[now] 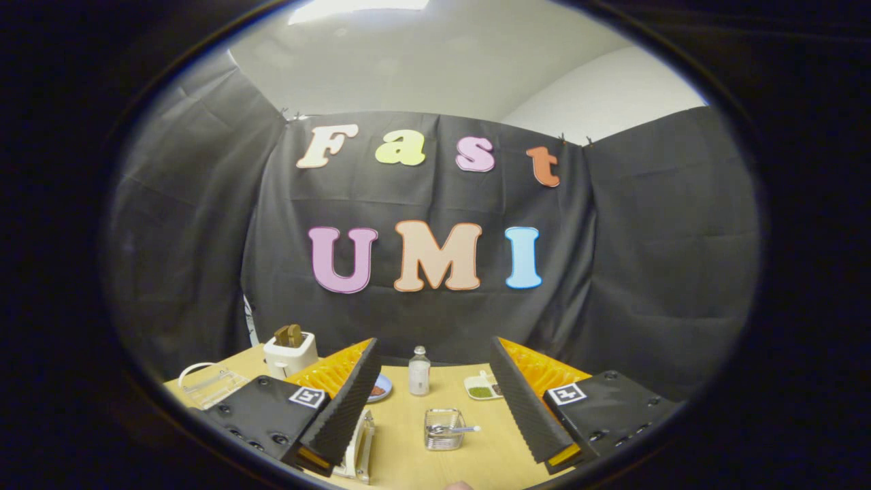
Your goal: Take the plate from the dish rack, then take the spoon from the basket and place it into the plate.
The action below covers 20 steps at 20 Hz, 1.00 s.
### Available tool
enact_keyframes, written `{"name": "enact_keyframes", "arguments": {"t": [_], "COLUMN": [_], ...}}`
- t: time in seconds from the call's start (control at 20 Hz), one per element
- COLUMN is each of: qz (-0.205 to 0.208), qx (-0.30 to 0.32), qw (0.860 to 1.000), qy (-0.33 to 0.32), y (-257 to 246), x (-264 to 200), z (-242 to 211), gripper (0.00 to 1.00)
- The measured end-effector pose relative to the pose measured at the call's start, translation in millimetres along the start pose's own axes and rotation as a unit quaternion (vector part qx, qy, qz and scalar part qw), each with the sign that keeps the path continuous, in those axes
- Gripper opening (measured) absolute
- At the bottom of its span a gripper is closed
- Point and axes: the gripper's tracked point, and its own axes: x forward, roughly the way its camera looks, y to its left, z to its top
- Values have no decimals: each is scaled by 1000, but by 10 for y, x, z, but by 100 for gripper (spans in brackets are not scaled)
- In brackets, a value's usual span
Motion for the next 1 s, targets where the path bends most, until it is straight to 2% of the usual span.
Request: {"name": "enact_keyframes", "arguments": {"t": [0.25,0.45,1.0], "qz": [0,-2,-21], "qx": [-28,-54,-103], "qw": [999,999,994], "qy": [15,-1,13], "y": [151,381,941], "x": [68,119,175], "z": [-102,-100,-538], "gripper": [100,100,100]}}
